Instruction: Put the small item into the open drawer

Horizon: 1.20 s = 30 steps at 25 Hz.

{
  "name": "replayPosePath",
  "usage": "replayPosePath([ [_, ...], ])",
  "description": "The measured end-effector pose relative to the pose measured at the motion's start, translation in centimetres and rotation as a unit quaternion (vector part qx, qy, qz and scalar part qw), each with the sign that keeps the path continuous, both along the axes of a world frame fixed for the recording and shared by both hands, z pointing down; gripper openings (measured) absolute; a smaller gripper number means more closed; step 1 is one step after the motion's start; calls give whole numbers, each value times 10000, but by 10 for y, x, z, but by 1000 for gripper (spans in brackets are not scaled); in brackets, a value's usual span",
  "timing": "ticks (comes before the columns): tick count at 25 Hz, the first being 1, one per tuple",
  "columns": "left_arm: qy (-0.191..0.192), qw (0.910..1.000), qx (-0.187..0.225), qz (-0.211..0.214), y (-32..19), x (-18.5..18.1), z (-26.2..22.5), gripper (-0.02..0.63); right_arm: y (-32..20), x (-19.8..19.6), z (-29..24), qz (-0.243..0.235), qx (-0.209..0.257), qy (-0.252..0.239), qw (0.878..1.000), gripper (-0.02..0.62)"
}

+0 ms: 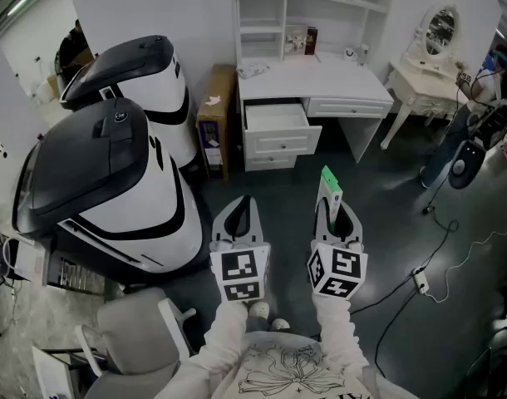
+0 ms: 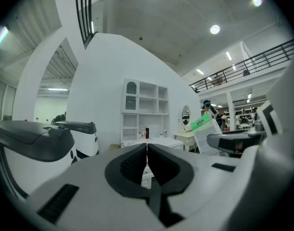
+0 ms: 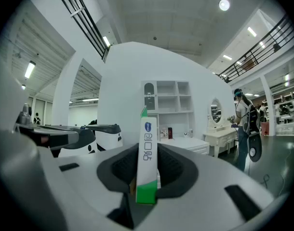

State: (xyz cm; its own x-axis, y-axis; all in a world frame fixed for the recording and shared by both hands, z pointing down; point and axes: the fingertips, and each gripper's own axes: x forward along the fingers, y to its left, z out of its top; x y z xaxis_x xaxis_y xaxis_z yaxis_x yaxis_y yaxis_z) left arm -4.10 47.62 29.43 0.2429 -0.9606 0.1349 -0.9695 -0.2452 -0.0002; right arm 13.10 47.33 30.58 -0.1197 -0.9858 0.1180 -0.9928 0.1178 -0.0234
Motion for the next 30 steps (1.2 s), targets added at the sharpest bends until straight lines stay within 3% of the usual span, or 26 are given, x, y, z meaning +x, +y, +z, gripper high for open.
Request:
replayPosePath([
  [30,0,9995,-304,84,-72,-37,33,8,-68,-33,35,104,-288,-63,9995,91],
])
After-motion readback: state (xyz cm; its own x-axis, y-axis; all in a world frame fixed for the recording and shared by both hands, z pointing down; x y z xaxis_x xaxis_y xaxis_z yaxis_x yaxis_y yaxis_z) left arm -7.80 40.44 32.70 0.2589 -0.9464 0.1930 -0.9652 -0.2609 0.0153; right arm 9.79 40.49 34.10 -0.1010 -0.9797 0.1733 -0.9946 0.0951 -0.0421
